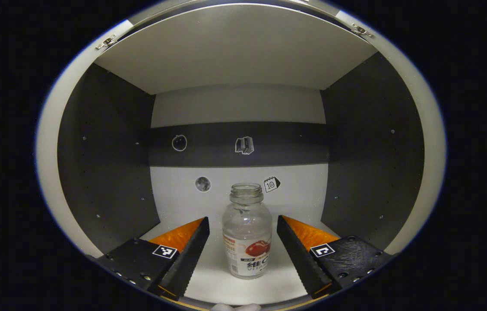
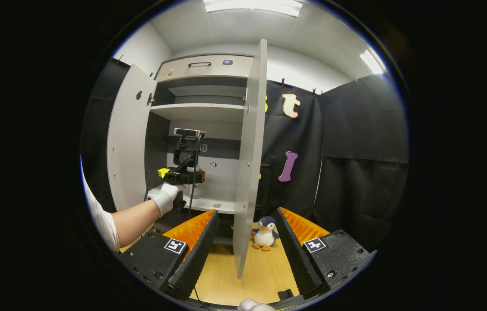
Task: Grasp the bottle in the cabinet with the left hand and place it on the coaster, then close the right door with the right hand and the left door with the left hand.
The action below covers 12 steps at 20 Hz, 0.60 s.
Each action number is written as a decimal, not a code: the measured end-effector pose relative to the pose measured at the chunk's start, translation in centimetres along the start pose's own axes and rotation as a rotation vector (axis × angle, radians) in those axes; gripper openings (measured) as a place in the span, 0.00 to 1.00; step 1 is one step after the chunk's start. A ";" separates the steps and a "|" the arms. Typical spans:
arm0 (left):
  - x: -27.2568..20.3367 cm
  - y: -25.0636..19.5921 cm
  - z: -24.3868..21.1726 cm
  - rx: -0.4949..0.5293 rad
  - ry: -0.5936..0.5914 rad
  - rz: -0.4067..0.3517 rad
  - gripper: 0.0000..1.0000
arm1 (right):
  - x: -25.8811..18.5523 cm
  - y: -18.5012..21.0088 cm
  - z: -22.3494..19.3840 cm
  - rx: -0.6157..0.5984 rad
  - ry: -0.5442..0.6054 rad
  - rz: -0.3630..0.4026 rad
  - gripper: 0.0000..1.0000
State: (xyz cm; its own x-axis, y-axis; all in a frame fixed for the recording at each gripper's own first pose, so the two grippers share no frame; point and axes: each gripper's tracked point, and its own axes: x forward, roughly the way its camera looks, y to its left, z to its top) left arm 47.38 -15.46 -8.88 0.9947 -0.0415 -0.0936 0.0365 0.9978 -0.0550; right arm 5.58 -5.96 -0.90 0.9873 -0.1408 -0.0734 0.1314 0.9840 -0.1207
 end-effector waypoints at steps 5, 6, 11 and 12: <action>1.7 0.2 -0.7 0.008 0.019 0.019 0.96 | 0.9 -1.5 -1.1 -0.001 0.029 -0.013 0.82; 2.0 -0.1 -1.1 0.003 0.032 0.011 0.96 | 1.1 -1.6 -1.0 -0.001 0.030 -0.013 0.82; 2.9 0.0 -1.2 0.009 0.020 0.008 0.77 | 1.1 -1.0 -0.8 0.002 0.024 0.016 0.82; 2.4 0.2 -1.2 0.010 0.035 0.008 0.74 | 1.1 -0.9 -0.6 -0.005 0.017 0.020 0.81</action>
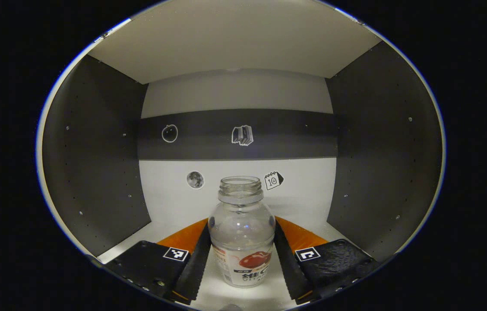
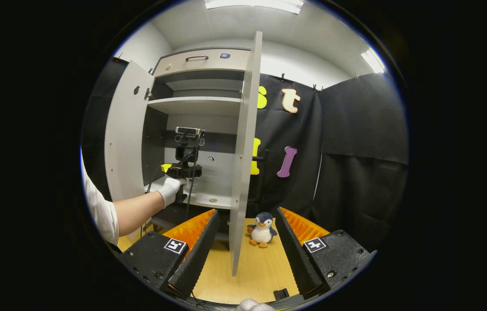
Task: Grasp the bottle in the cabinet with the left hand and place it on the coaster, then close the right door with the right hand and the left door with the left hand.
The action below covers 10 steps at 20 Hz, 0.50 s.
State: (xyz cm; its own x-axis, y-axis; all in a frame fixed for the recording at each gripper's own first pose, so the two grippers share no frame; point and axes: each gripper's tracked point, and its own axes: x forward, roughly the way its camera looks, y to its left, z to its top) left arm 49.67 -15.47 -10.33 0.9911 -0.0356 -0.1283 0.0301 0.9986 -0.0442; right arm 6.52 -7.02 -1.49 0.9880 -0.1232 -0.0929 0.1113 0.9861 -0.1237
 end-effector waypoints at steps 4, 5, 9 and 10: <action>-3.2 2.2 2.2 0.007 -0.048 -0.008 0.74 | -0.1 0.6 0.2 -0.009 -0.026 0.007 0.82; -4.6 2.6 2.6 0.007 -0.054 -0.008 0.74 | -0.2 0.6 0.2 -0.010 -0.033 0.006 0.82; -10.8 5.3 4.2 0.009 -0.104 -0.015 0.74 | -0.5 2.0 -0.3 -0.009 -0.037 0.025 0.81; -12.6 5.5 4.0 0.013 -0.114 -0.022 0.74 | -0.6 2.5 -0.5 0.000 -0.035 0.035 0.82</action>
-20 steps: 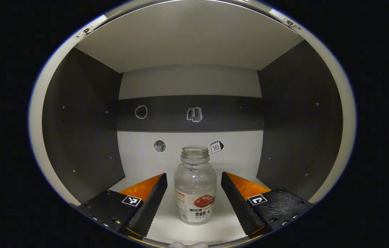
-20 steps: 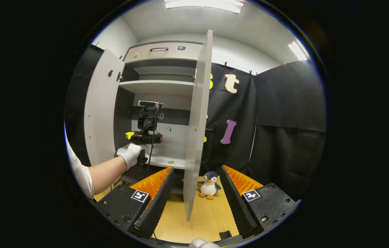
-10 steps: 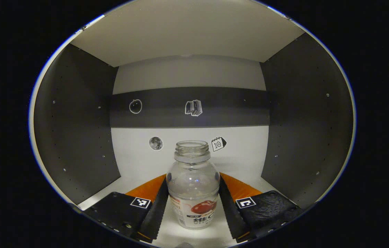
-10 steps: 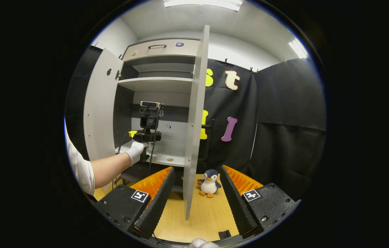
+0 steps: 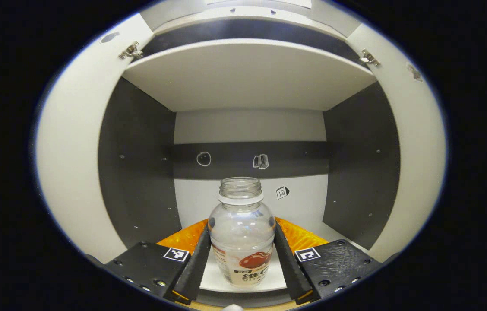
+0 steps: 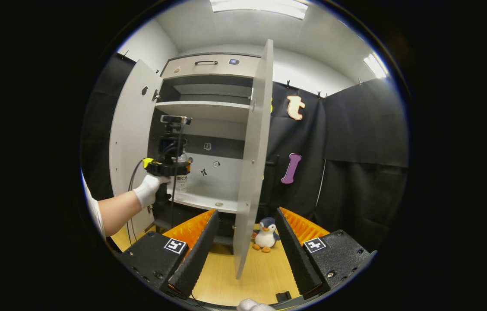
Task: Grasp the bottle in the cabinet with the left hand and place it on the coaster, then close the right door with the right hand and the left door with the left hand.
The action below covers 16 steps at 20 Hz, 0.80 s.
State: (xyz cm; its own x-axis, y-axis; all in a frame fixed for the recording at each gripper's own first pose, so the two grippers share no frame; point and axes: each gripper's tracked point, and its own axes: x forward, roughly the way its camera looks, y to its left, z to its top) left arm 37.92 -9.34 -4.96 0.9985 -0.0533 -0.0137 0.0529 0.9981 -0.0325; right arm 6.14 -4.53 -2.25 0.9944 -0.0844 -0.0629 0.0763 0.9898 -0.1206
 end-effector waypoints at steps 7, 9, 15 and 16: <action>-9.6 0.4 -0.4 0.003 -0.007 -0.052 0.74 | -1.4 2.2 -0.3 0.010 -0.004 0.041 0.82; -12.2 0.1 -1.9 0.010 0.004 -0.054 0.74 | -2.1 2.4 -0.6 0.015 0.005 0.045 0.81; -18.2 -2.1 -7.6 0.017 0.024 -0.084 0.77 | -3.5 1.5 -1.9 -0.002 0.039 0.016 0.81; -19.2 -2.6 -8.5 0.018 0.024 -0.096 0.74 | -3.8 1.2 -2.1 0.000 0.047 0.014 0.82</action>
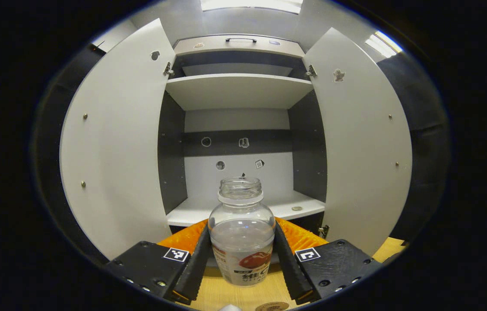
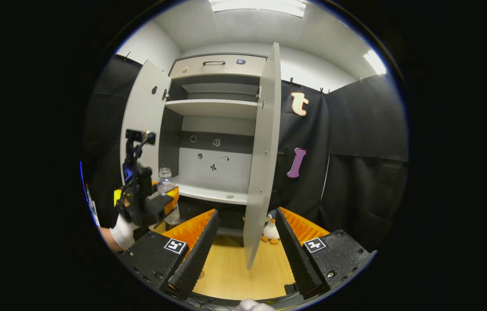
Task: Grasp the bottle in the cabinet with the left hand and place it on the coaster, then close the right door with the right hand and the left door with the left hand.
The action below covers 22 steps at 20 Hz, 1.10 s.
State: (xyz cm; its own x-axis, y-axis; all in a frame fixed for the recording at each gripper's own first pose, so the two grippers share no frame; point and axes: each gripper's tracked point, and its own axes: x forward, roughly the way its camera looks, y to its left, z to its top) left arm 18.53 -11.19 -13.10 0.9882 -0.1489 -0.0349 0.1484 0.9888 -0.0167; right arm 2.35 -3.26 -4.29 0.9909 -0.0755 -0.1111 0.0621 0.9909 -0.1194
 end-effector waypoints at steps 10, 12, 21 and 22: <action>-4.8 -4.6 -10.8 -0.060 0.069 -0.072 0.74 | -0.3 -2.6 -1.5 -0.013 0.090 -0.029 0.82; -5.2 -4.9 -13.4 -0.074 0.098 -0.061 0.74 | 0.0 -3.1 -1.8 -0.030 0.113 -0.040 0.82; -5.3 -6.8 -21.6 -0.086 0.113 -0.083 0.74 | 1.8 -2.5 -4.3 -0.092 0.201 0.000 0.82; -5.2 -6.9 -22.3 -0.089 0.119 -0.084 0.74 | 2.0 -2.3 -4.6 -0.096 0.213 0.010 0.82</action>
State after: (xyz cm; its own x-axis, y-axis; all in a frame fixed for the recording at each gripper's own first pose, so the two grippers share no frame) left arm 11.52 -17.47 -35.08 0.9603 -0.2365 -0.1478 0.2212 0.9687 -0.1130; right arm 3.59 -6.22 -8.74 0.9432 -0.0977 -0.3176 0.0308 0.9774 -0.2092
